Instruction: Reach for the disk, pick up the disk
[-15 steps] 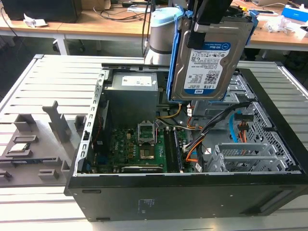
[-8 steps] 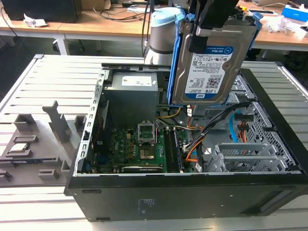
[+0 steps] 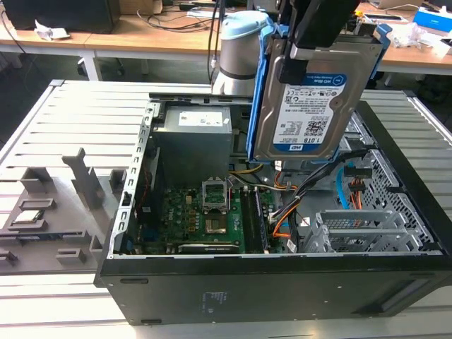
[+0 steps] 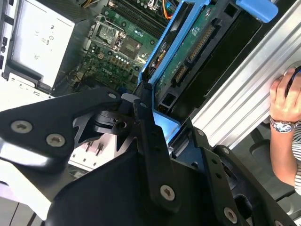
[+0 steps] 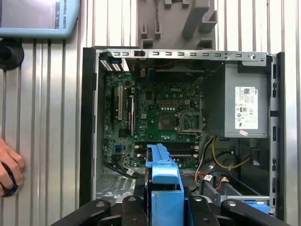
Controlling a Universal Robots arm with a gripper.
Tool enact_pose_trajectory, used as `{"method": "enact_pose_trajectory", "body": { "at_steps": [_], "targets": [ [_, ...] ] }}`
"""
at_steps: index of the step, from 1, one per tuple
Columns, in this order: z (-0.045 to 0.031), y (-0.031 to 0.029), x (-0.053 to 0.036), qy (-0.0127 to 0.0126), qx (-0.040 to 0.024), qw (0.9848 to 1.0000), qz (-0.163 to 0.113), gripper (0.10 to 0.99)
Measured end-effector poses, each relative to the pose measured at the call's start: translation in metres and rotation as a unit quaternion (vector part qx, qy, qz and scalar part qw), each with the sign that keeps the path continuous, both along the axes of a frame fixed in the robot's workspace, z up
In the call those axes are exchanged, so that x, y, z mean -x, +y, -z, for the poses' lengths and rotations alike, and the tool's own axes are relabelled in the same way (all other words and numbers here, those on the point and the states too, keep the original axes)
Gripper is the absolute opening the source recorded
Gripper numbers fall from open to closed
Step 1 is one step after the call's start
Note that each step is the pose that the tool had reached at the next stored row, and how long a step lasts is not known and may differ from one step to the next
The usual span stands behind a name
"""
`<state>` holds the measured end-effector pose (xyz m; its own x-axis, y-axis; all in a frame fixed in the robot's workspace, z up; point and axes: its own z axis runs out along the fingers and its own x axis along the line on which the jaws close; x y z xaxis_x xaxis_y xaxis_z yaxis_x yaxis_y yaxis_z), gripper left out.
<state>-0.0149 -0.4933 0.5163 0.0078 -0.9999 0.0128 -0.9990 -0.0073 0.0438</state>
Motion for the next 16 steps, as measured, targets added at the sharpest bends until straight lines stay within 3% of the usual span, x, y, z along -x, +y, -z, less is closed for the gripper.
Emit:
{"method": "enact_pose_trajectory", "body": {
  "at_steps": [16],
  "targets": [
    [0.0, -0.0195, 0.0, 0.0, 0.0, 1.0, 0.0, 0.369]
  ]
}}
